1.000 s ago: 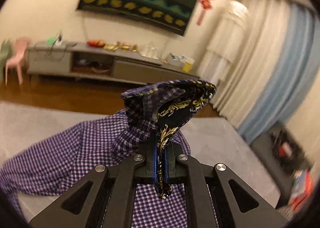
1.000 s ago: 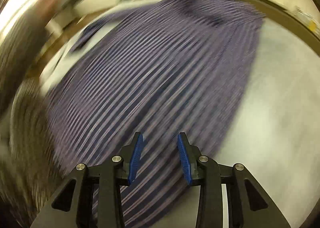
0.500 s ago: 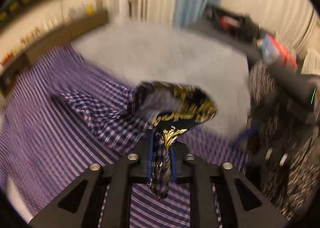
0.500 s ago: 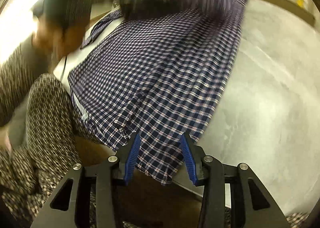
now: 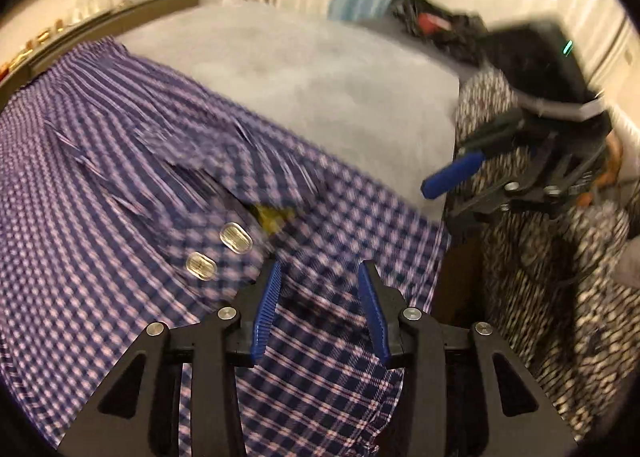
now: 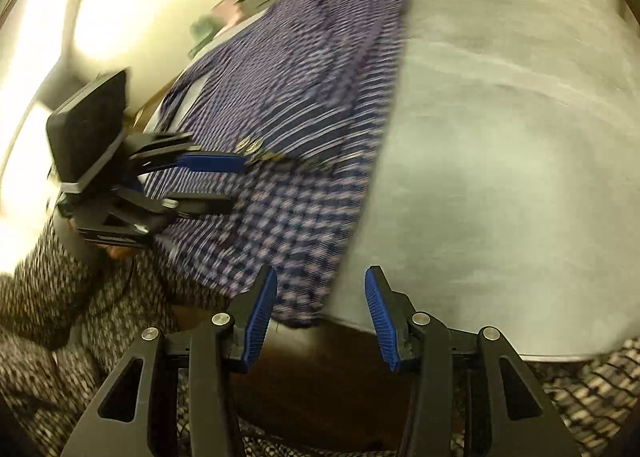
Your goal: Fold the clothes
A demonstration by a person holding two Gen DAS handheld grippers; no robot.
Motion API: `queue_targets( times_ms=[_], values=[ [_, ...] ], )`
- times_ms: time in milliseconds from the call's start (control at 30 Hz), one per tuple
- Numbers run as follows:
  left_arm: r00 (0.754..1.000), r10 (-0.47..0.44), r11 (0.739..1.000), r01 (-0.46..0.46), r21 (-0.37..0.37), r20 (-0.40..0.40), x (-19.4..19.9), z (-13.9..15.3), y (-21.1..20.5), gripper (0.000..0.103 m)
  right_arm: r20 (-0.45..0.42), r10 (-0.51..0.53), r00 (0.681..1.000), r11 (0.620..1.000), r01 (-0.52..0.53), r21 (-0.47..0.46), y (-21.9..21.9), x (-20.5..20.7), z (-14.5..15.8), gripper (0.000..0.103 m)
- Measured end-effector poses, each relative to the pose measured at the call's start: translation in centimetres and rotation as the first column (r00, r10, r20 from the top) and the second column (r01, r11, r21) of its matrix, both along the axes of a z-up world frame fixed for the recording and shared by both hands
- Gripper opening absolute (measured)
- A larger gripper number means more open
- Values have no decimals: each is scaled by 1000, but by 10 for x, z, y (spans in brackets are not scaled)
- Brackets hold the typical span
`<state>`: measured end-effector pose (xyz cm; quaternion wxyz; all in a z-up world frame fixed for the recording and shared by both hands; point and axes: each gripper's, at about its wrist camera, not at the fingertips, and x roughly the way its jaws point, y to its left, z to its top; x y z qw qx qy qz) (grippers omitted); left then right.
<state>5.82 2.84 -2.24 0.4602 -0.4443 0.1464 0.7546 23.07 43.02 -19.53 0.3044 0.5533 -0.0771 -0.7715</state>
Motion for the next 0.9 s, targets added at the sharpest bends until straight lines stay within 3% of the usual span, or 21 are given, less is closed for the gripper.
queue_targets(
  times_ms=[100, 333, 433, 533, 600, 700, 800, 833, 900],
  values=[
    [1000, -14, 1000, 14, -26, -7, 10, -6, 5, 45, 11, 82, 997, 994, -83, 71, -28, 9, -11, 12],
    [1000, -12, 1000, 12, -29, -4, 4, -4, 5, 46, 25, 199, 980, 962, -200, 184, -38, 39, 2, 5],
    [999, -5, 1000, 6, 31, -35, -11, 11, -10, 46, -3, 207, 978, 959, -202, 200, -27, 35, 24, 7],
    [993, 103, 987, -94, 128, -65, -24, 39, -47, 46, -105, 209, 972, 963, -186, 196, -24, 10, 68, 9],
    [974, 217, 960, -201, 195, -64, -40, 56, -84, 47, -168, 212, 963, 965, -178, 194, -29, -13, 89, 15],
    [909, 412, 887, -387, 252, -58, -65, 75, -149, 54, -229, 207, 951, 971, -170, 170, -48, -59, 99, 29],
    [797, 600, 779, -561, 279, -71, -84, 88, -212, 56, -220, 180, 959, 973, -140, 185, -75, -98, 73, 30],
    [742, 665, 730, -621, 286, -86, -90, 91, -231, 58, -201, 180, 963, 969, -138, 207, -83, -109, 61, 30],
    [564, 816, 575, -765, 289, -131, -105, 96, -278, 65, -122, 220, 968, 941, -177, 290, -99, -121, 28, 30]
  ],
)
